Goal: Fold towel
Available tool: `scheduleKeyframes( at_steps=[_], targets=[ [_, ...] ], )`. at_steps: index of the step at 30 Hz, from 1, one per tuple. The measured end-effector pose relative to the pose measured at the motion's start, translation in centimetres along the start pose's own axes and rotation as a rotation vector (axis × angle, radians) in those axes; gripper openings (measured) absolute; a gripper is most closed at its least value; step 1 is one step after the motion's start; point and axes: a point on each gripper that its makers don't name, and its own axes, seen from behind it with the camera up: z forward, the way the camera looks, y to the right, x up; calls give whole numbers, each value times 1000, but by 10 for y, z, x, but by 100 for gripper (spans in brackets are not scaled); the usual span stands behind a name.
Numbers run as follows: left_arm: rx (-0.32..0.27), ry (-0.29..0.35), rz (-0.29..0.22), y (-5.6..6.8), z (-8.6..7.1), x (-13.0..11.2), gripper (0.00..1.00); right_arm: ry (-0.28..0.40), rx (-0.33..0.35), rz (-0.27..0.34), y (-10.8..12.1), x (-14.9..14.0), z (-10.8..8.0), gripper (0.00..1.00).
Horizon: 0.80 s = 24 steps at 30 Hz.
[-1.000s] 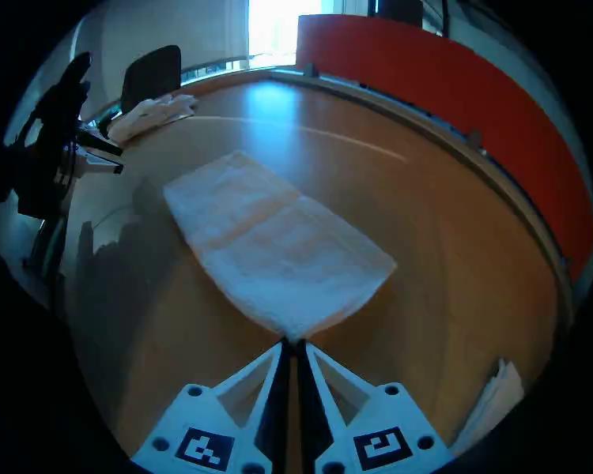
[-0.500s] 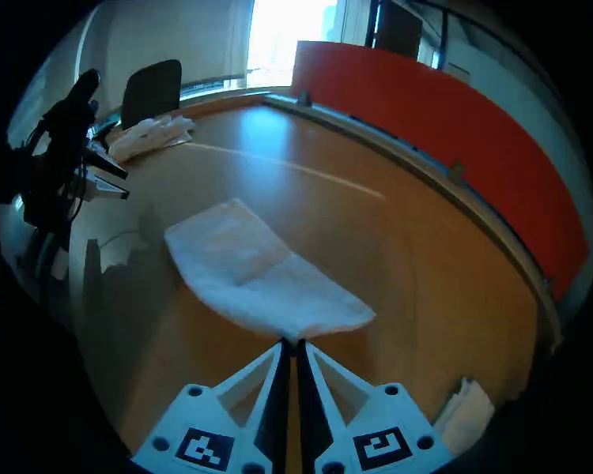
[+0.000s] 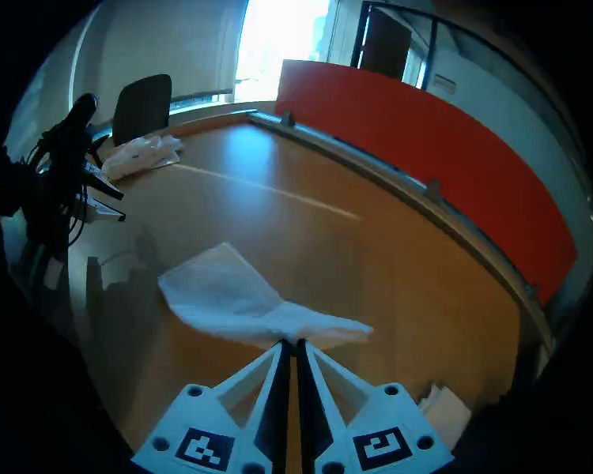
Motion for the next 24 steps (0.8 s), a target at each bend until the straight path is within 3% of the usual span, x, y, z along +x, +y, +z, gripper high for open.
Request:
scheduleKeyframes(
  at_steps=[9, 24],
  targets=[
    [-2, 3, 4, 3, 2, 3, 98, 2, -5, -19, 4, 4, -6, 5],
    [4, 11, -6, 2, 0, 7, 98, 34, 51, -55, -17, 27, 9, 5]
  ],
)
